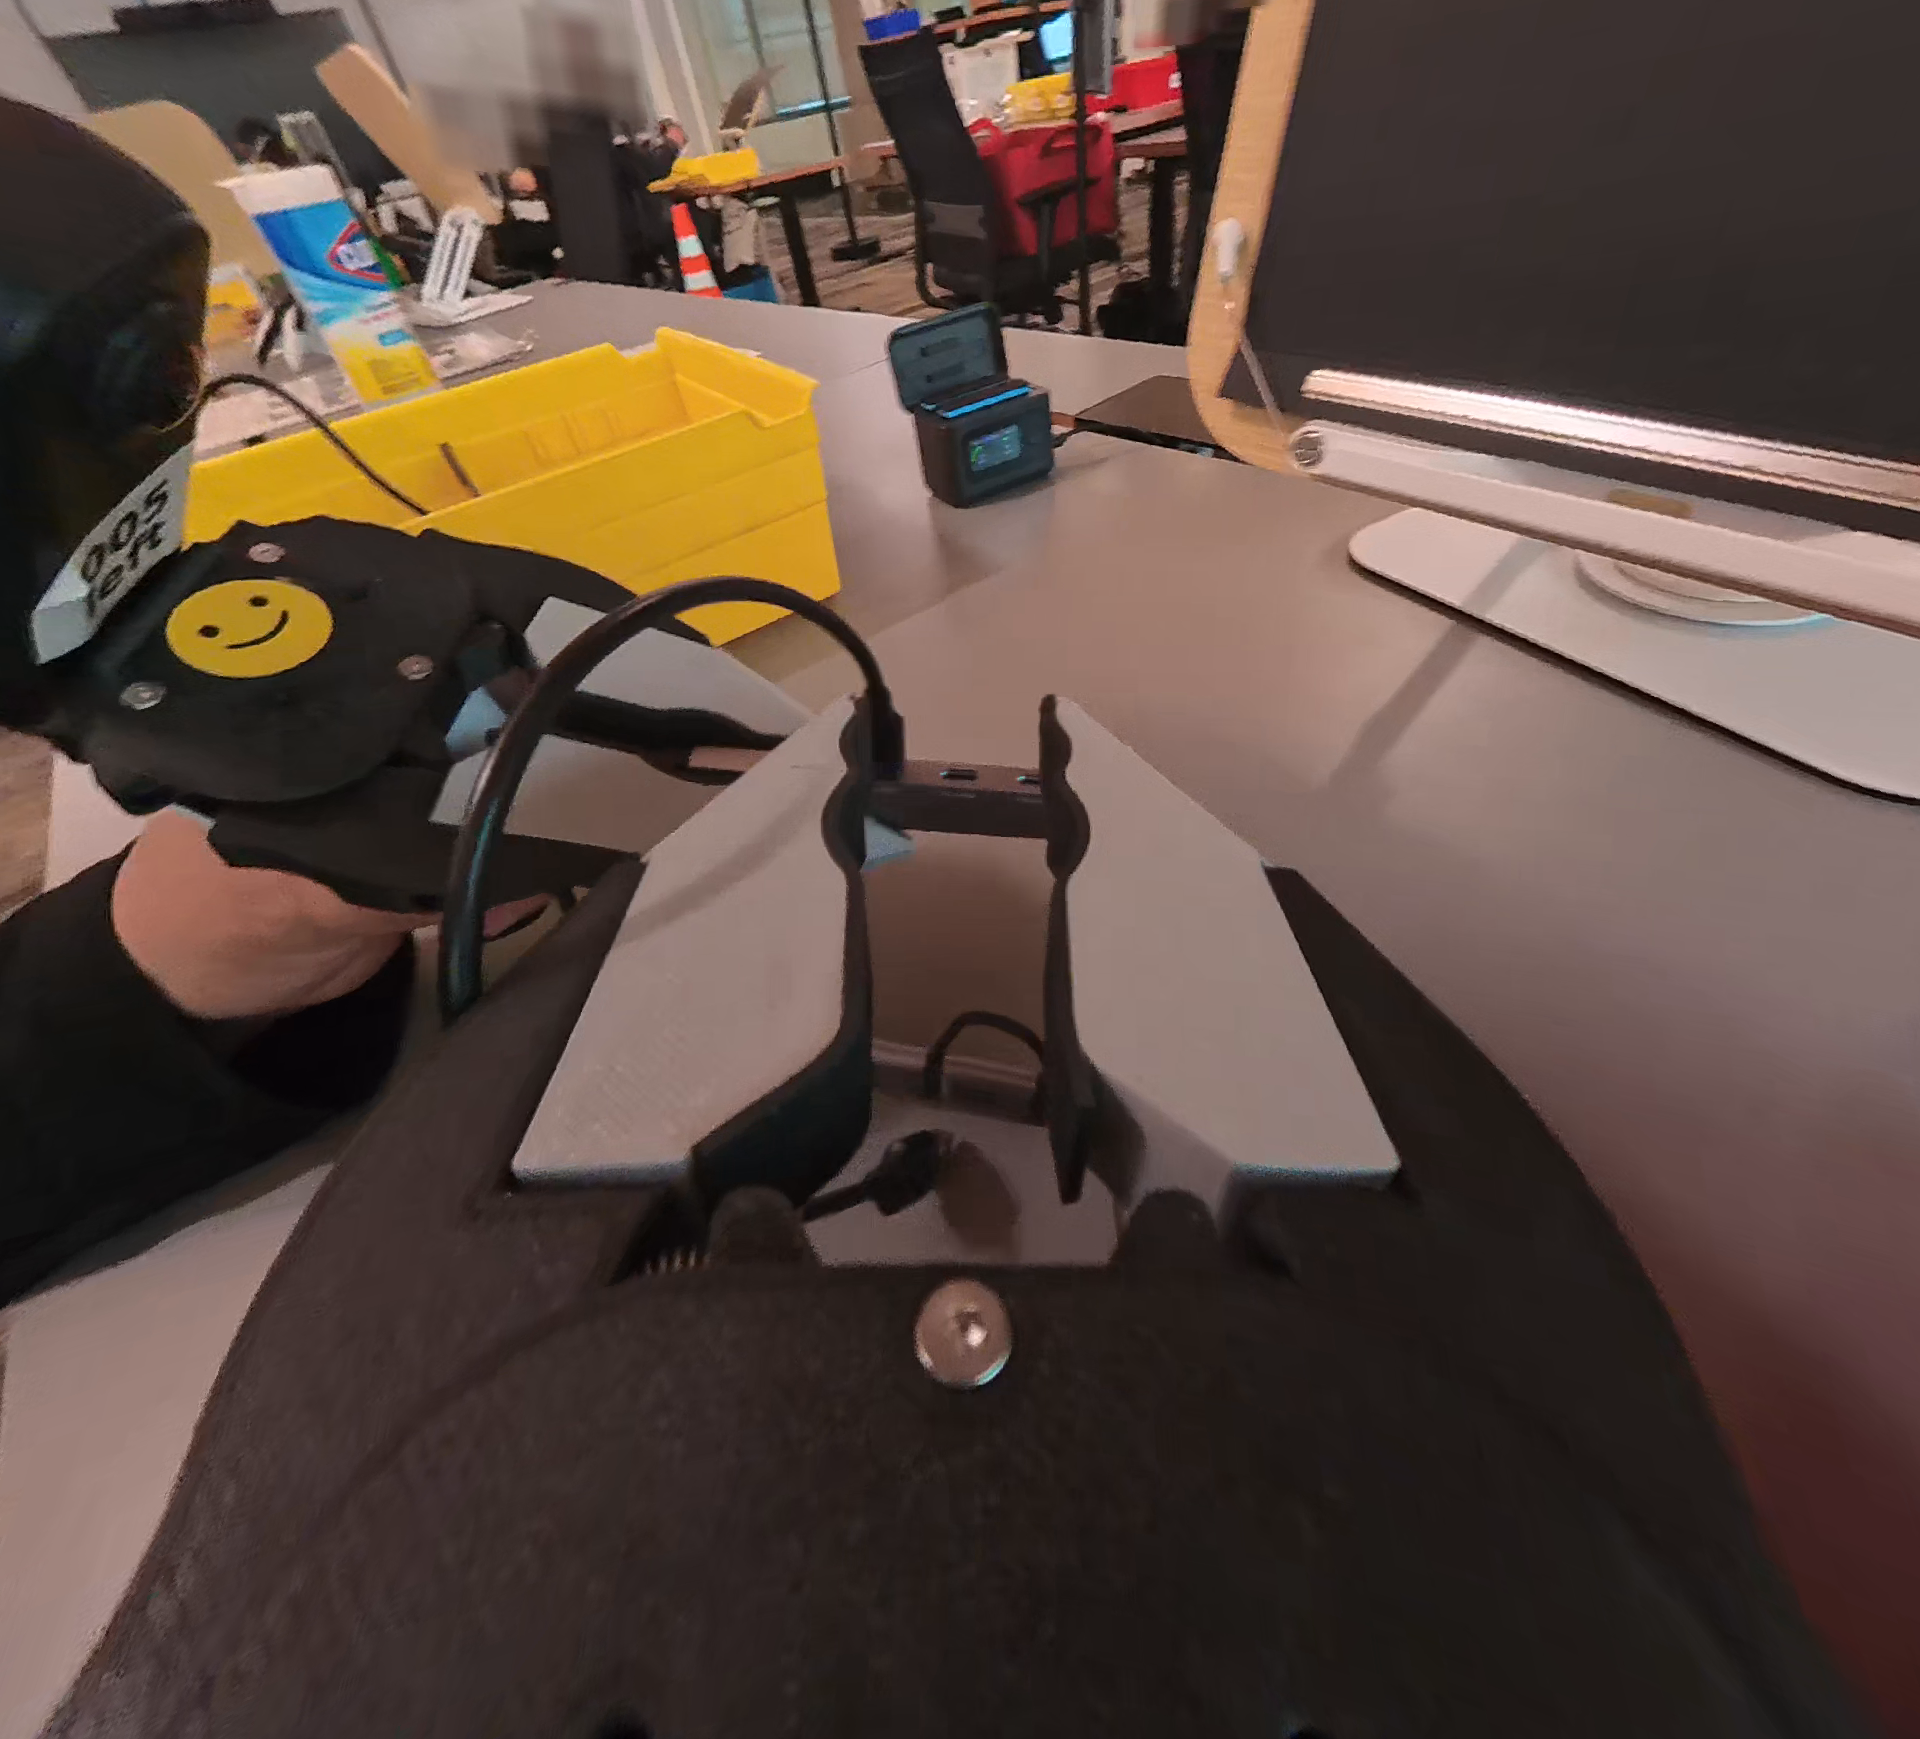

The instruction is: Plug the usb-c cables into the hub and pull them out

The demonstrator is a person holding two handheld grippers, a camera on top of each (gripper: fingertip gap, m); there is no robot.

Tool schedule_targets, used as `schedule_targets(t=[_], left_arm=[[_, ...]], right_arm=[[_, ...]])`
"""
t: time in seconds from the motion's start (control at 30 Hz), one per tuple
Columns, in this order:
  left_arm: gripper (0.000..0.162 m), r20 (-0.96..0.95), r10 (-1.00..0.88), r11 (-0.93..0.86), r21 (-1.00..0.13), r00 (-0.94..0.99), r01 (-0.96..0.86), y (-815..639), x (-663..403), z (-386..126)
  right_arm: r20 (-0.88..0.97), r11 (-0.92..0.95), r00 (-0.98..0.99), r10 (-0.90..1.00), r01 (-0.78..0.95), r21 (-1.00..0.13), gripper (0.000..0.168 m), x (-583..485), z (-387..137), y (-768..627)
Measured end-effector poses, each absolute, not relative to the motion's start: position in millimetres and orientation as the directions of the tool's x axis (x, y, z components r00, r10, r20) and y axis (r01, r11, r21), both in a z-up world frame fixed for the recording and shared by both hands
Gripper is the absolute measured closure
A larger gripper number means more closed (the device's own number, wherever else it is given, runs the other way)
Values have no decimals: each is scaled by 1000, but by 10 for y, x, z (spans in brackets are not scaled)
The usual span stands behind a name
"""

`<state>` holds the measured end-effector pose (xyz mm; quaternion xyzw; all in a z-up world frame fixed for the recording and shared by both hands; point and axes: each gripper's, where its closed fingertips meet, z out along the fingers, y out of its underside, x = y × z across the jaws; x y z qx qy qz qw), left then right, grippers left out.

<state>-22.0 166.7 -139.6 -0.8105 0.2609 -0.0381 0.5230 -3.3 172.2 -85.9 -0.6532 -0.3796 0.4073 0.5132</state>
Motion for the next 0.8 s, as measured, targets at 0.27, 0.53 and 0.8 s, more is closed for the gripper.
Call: schedule_targets(t=[0.27, 0.53, 0.8], left_arm=[[156, -275, -510, -234, -868, 815, -439, 1608, -65, -1314], [153, -218, -517, -259, -882, 828, -394, 1628, -27, -1360], [148, -308, -516, -241, -843, 799, -481, 1619, 6, -1434]], right_arm=[[-83, -143, 316, 945, 172, -975, 159, -194, -983, 1563], [-173, -216, 254, 952, 151, -965, 160, -208, -987, 1507], [-193, -225, 209, 959, 141, -964, 160, -210, -970, 1444]])
